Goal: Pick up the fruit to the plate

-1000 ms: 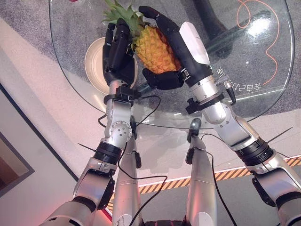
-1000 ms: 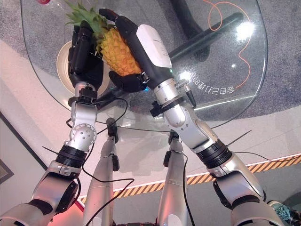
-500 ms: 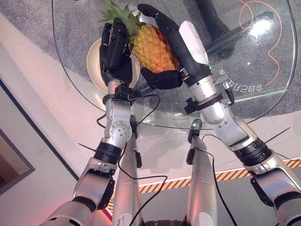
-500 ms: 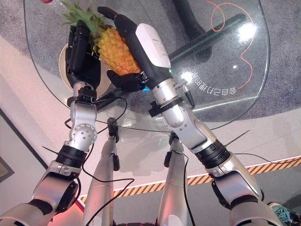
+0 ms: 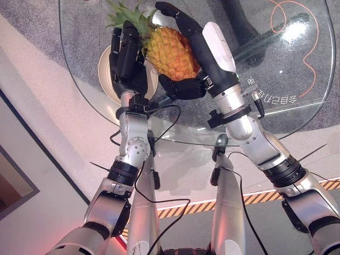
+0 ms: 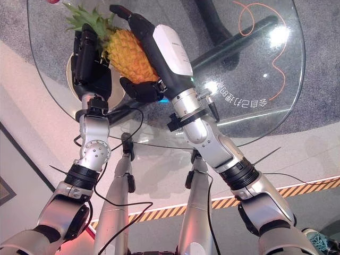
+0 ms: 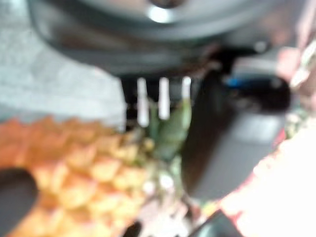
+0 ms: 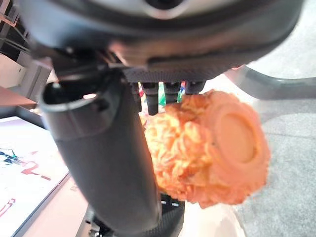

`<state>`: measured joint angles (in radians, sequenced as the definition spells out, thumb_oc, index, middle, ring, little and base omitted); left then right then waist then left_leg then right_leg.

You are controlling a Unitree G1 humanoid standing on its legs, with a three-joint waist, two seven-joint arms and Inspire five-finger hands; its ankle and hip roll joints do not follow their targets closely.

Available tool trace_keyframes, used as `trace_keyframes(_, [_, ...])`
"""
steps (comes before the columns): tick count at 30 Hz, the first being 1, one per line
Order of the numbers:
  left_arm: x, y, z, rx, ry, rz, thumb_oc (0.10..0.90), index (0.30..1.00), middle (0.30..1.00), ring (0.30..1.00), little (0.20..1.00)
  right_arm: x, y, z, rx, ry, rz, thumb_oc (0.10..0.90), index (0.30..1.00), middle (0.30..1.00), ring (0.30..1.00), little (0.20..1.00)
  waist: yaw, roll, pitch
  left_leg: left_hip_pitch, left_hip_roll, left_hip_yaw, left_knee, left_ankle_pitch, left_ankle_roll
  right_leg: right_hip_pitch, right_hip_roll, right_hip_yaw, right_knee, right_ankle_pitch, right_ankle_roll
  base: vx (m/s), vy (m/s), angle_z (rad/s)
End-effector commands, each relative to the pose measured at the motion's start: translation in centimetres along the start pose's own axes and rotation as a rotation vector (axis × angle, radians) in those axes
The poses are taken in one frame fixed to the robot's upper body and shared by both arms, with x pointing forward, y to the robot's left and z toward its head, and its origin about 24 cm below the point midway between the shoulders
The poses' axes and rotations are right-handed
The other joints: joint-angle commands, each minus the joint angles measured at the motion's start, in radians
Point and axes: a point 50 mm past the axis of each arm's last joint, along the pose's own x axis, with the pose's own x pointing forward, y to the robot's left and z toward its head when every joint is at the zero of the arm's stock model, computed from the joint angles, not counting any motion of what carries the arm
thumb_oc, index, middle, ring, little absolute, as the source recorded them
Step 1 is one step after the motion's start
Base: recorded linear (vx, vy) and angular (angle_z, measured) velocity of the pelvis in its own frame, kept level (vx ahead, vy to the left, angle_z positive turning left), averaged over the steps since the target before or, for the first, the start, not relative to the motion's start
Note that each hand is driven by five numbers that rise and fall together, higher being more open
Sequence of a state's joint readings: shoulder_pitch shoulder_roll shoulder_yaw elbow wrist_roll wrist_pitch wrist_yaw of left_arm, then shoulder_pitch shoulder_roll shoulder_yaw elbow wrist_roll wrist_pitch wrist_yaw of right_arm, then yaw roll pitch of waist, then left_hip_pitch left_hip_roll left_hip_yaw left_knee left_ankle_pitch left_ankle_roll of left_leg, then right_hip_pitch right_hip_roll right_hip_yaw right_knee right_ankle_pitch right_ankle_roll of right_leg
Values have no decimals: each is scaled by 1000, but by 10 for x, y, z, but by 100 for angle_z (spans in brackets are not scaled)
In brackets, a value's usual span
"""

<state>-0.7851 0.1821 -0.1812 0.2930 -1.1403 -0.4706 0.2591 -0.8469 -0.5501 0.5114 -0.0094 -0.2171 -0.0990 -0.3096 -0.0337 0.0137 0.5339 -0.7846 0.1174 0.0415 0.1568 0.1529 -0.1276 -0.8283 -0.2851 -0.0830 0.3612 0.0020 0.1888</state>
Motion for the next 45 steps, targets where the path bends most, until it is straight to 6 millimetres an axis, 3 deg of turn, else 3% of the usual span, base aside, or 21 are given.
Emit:
trace_keyframes(1, [11, -57, 60, -61, -330, -245, 100, 300, 300, 300, 200, 19, -59, 34, -52, -213, -299, 800, 900, 900, 900, 900, 16, -33, -14, 5, -22, -5, 72, -72, 17, 49, 27, -78, -132, 105, -24, 0, 0, 0])
trace_keyframes(45, [1, -51, 95, -139, -605, -88, 100, 300, 300, 300, 200, 15, -59, 33, -55, -198, -326, 800, 900, 900, 900, 900, 24, -36, -14, 5, -23, -12, 80, -81, 14, 53, 30, -75, -122, 87, -29, 0, 0, 0])
